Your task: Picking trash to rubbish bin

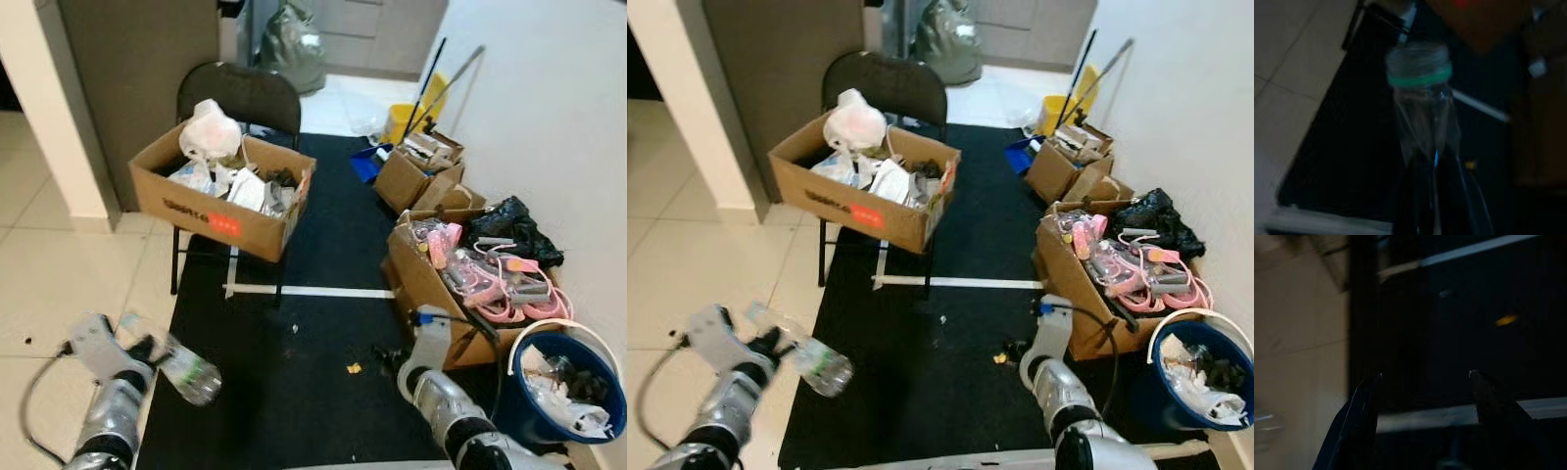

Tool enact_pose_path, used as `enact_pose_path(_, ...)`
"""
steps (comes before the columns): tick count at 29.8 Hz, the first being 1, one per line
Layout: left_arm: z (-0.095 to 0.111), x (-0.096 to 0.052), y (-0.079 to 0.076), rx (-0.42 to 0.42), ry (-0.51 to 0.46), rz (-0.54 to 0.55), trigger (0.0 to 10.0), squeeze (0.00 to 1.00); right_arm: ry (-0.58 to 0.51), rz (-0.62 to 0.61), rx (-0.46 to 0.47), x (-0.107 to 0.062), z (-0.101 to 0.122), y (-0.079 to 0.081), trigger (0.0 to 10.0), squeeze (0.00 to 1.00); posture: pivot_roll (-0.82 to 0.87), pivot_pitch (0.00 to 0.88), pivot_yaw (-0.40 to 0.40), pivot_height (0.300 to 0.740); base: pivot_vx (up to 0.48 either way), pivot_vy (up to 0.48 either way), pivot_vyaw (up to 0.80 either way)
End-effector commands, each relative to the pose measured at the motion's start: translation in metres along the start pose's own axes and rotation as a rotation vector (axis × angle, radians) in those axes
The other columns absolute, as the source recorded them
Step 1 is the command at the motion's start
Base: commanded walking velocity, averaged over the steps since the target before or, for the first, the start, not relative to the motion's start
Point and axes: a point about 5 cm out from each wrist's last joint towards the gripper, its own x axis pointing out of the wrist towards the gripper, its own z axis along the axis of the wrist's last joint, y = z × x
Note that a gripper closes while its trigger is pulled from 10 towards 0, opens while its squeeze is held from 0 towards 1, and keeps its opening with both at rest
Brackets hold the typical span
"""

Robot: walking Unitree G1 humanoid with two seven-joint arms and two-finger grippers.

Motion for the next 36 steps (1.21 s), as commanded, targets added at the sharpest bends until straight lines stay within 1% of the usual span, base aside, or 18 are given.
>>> enact_pose_path(1, -0.024, -0.004, -0.008, 0.093, 0.113, -0.046, 10.0, 0.00, 0.061, 0.051, -0.016, 0.000, -0.013, 0.007, 10.0, 0.00, 0.24, 0.031, -0.092, 0.740, 0.000, 0.000, 0.00)
enact_pose_path(2, -0.046, -0.010, -0.014, 0.225, 0.221, -0.059, 10.0, 0.00, 0.134, 0.106, -0.079, 0.000, -0.029, 0.016, 10.0, 0.00, 0.24, 0.027, -0.097, 0.740, 0.000, 0.000, 0.00)
enact_pose_path(3, -0.063, -0.016, -0.017, 0.304, 0.296, -0.075, 10.0, 0.00, 0.198, 0.144, -0.133, -0.002, -0.045, 0.024, 10.0, 0.00, 0.24, 0.025, -0.096, 0.740, 0.000, 0.000, 0.00)
enact_pose_path(4, -0.063, -0.016, -0.017, 0.304, 0.296, -0.075, 10.0, 0.00, 0.198, 0.144, -0.133, -0.002, -0.045, 0.024, 10.0, 0.00, 0.24, 0.025, -0.096, 0.740, 0.000, 0.000, 0.00)
enact_pose_path(5, -0.080, -0.023, -0.022, 0.316, 0.363, -0.098, 10.0, 0.00, 0.276, 0.183, -0.219, -0.005, -0.063, 0.030, 10.0, 0.00, 0.24, 0.024, -0.094, 0.740, 0.000, 0.000, 0.00)
enact_pose_path(6, -0.080, -0.023, -0.022, 0.316, 0.363, -0.098, 10.0, 0.00, 0.276, 0.183, -0.219, -0.005, -0.063, 0.030, 10.0, 0.00, 0.24, 0.024, -0.094, 0.740, 0.000, 0.000, 0.00)
enact_pose_path(7, -0.113, -0.039, -0.037, 0.337, 0.493, -0.178, 10.0, 0.00, 0.335, 0.215, -0.275, -0.008, -0.075, 0.035, 10.0, 0.00, 0.22, 0.021, -0.082, 0.740, 0.000, 0.000, 0.00)
enact_pose_path(8, -0.113, -0.039, -0.037, 0.337, 0.493, -0.178, 10.0, 0.00, 0.335, 0.215, -0.275, -0.008, -0.075, 0.035, 10.0, 0.00, 0.22, 0.021, -0.082, 0.740, 0.000, 0.000, 0.00)
enact_pose_path(9, -0.121, -0.043, -0.040, 0.361, 0.527, -0.200, 10.0, 0.00, 0.338, 0.219, -0.277, -0.008, -0.075, 0.035, 10.0, 0.00, 0.22, 0.021, -0.082, 0.740, 0.000, 0.000, 0.00)
enact_pose_path(10, -0.120, -0.043, -0.039, 0.310, 0.528, -0.207, 10.0, 0.00, 0.364, 0.243, -0.325, -0.009, -0.078, 0.035, 10.0, 0.00, 0.22, 0.018, -0.082, 0.740, 0.000, 0.000, 0.00)
enact_pose_path(11, -0.120, -0.043, -0.039, 0.310, 0.528, -0.207, 10.0, 0.00, 0.364, 0.243, -0.325, -0.009, -0.078, 0.035, 10.0, 0.00, 0.22, 0.018, -0.082, 0.740, 0.000, 0.000, 0.00)
enact_pose_path(12, -0.118, -0.042, -0.038, 0.276, 0.524, -0.213, 10.0, 0.00, 0.385, 0.251, -0.353, -0.011, -0.081, 0.034, 10.0, 0.00, 0.22, 0.018, -0.082, 0.740, 0.000, 0.000, 0.00)
enact_pose_path(15, -0.119, -0.043, -0.040, 0.273, 0.534, -0.261, 10.0, 0.00, 0.394, 0.240, -0.336, -0.013, -0.083, 0.031, 10.0, 0.00, 0.22, 0.021, -0.089, 0.740, 0.000, 0.000, 0.00)
enact_pose_path(16, -0.122, -0.045, -0.041, 0.301, 0.547, -0.281, 10.0, 0.00, 0.396, 0.234, -0.321, -0.013, -0.083, 0.030, 10.0, 0.00, 0.22, 0.021, -0.089, 0.740, 0.000, 0.000, 0.00)
enact_pose_path(17, -0.122, -0.045, -0.041, 0.301, 0.547, -0.281, 10.0, 0.00, 0.396, 0.234, -0.321, -0.013, -0.083, 0.030, 10.0, 0.00, 0.22, 0.021, -0.089, 0.740, 0.000, 0.000, 0.00)
enact_pose_path(24, -0.117, -0.043, -0.039, 0.178, 0.481, -0.232, 10.0, 0.00, 0.403, 0.224, -0.314, -0.014, -0.084, 0.027, 10.0, 0.00, 0.21, 0.025, -0.096, 0.740, 0.084, 0.000, 0.00)
enact_pose_path(28, -0.115, -0.043, -0.037, 0.141, 0.459, -0.219, 10.0, 0.00, 0.405, 0.220, -0.310, -0.014, -0.085, 0.026, 10.0, 0.00, 0.21, 0.024, -0.095, 0.740, 0.352, 0.000, 0.00)
enact_pose_path(36, -0.109, -0.040, -0.033, 0.113, 0.422, -0.192, 10.0, 0.00, 0.405, 0.208, -0.305, -0.015, -0.085, 0.025, 10.0, 0.00, 0.22, 0.026, -0.099, 0.740, 0.446, 0.000, 0.00)
